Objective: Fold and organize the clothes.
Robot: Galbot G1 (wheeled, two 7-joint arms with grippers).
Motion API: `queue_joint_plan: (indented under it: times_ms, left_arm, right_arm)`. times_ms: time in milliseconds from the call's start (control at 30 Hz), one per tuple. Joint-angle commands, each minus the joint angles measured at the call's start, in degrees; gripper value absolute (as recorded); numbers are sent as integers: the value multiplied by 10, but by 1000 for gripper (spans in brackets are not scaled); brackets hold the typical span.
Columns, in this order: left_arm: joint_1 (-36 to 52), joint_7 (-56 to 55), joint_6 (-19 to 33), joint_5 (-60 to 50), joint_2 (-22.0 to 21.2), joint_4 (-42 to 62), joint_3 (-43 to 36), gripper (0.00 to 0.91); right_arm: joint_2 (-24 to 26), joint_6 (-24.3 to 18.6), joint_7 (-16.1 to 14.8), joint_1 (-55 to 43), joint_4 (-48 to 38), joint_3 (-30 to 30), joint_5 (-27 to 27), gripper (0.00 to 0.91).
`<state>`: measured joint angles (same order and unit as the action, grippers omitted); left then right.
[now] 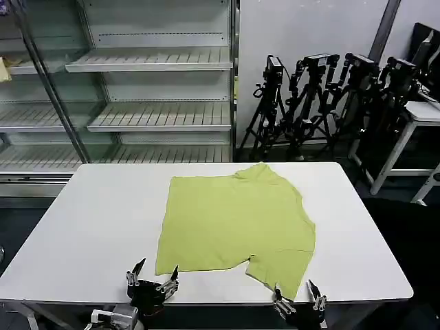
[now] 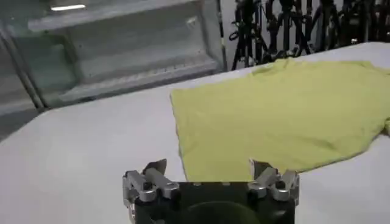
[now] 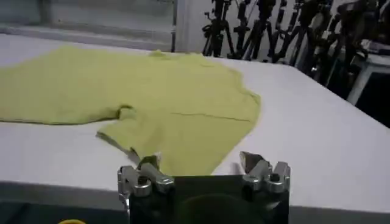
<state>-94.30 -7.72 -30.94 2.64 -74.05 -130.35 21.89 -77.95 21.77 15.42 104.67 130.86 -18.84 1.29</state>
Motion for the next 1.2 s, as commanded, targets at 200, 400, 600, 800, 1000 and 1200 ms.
queue_joint_plan:
  times_ms: [200,400,600,800,1000,1200]
  left_arm:
    - [29,-16,-22,51,10,55,1,30]
    - [28,-29,-22,70,9,53,2,30]
    - [22,-30,-20,89,8,24,6,30]
    - [-2,-35,-15,93,9,-31,16,30]
    - [-24,-41,-10,93,8,-78,31,30]
    - [-37,-41,-10,100,14,-119,49,30]
  right_arm:
    - [-4,15,6,10,-4,12,13,0]
    - [-7,13,6,11,1,11,18,0]
    - [-10,8,6,16,12,10,16,0]
    - [-6,2,4,37,53,9,6,0]
    - [-3,-7,4,62,105,9,-15,0]
    - [1,-10,-3,54,153,-6,-7,0]
